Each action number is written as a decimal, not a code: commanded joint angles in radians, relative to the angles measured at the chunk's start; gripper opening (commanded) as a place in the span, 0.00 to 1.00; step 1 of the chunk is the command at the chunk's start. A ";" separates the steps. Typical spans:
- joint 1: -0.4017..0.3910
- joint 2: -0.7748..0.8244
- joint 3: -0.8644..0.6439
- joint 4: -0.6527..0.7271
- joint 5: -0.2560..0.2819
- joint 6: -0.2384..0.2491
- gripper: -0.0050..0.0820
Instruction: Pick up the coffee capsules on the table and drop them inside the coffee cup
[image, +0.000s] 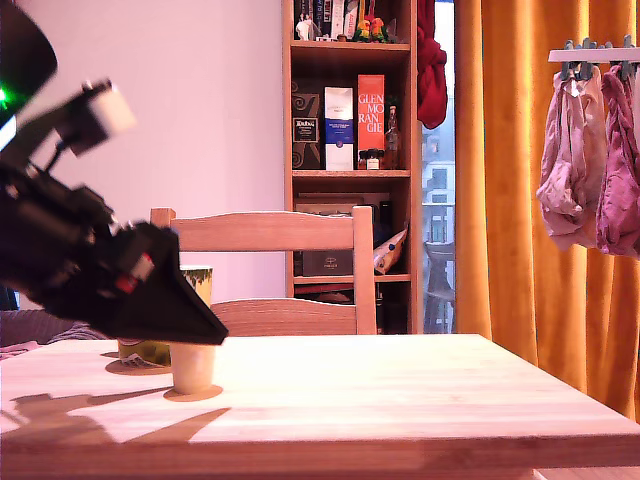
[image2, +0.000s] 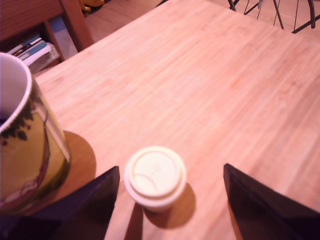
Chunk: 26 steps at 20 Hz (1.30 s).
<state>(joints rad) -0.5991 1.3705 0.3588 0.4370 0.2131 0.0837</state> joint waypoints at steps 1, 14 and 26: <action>0.010 0.036 -0.020 0.029 0.010 0.007 0.75; 0.035 0.116 -0.020 0.087 0.017 0.011 0.52; 0.035 0.099 -0.017 0.135 0.078 0.014 0.27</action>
<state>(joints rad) -0.5667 1.4761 0.3576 0.5560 0.2825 0.0971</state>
